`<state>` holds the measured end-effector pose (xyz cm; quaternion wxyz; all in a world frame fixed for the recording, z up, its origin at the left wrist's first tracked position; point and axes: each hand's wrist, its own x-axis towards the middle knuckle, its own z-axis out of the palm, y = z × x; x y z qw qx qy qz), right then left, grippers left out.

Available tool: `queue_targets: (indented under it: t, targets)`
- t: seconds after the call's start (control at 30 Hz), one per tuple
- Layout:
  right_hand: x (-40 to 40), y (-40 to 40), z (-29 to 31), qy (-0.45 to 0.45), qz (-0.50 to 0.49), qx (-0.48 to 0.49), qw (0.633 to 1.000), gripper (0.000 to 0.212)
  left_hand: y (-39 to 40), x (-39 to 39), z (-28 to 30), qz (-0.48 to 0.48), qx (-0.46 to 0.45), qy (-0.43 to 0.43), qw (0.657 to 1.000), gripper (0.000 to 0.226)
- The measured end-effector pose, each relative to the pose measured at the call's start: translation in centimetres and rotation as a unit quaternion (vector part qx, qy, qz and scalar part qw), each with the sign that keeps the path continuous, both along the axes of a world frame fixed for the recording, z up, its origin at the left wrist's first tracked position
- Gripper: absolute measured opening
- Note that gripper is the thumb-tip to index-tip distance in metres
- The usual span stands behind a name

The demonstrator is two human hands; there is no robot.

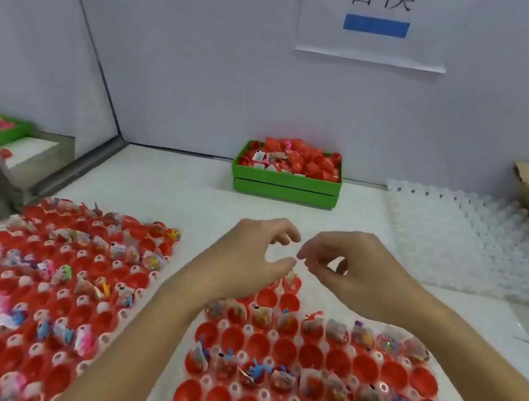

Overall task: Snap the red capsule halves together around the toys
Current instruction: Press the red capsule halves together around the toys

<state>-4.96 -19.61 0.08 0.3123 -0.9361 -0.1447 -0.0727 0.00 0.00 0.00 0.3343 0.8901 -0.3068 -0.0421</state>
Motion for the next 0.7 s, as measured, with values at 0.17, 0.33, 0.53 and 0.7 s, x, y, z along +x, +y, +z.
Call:
queue_targets:
  t: [0.17,0.33,0.53,0.7]
  targets:
    - [2.4,0.1,-2.2,0.107,0.006,-0.054,0.993,0.046,-0.9,2.1,-2.3,0.004,0.088,0.059,0.994,0.036]
    - [3.2,0.9,-3.4,0.159,0.030,-0.069,0.984,0.061,-0.4,2.7,-3.0,0.028,0.016,0.062,0.998,0.031]
    - [3.4,0.5,-3.8,0.123,0.018,-0.062,0.990,0.061,-0.3,2.4,-3.2,0.022,0.000,0.064,0.998,0.029]
    - [2.9,0.2,-4.2,0.072,-0.008,0.002,0.997,0.053,-0.3,2.0,-3.4,0.026,0.001,0.067,0.997,0.032]
